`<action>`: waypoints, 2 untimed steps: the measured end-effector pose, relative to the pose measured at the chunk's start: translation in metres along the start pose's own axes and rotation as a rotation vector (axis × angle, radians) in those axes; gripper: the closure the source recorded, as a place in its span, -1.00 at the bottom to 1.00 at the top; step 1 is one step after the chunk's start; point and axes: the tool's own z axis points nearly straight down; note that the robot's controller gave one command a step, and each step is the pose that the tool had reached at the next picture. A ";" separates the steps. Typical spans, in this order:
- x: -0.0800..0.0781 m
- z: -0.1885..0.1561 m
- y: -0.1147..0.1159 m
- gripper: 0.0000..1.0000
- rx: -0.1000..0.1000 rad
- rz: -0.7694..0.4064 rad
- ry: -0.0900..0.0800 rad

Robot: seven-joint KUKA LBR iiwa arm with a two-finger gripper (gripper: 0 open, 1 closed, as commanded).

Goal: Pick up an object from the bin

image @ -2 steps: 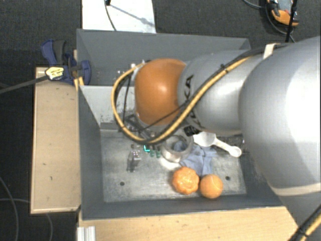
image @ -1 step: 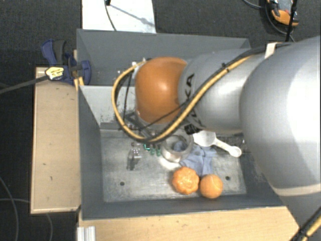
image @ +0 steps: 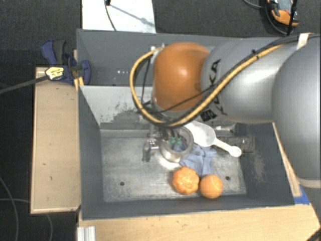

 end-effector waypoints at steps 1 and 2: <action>0.020 -0.010 -0.012 -1.00 0.001 0.014 -0.011; 0.011 -0.003 -0.025 -1.00 -0.001 -0.072 -0.002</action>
Offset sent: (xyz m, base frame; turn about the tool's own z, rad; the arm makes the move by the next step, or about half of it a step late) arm 0.0253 -0.0510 0.0005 -0.2335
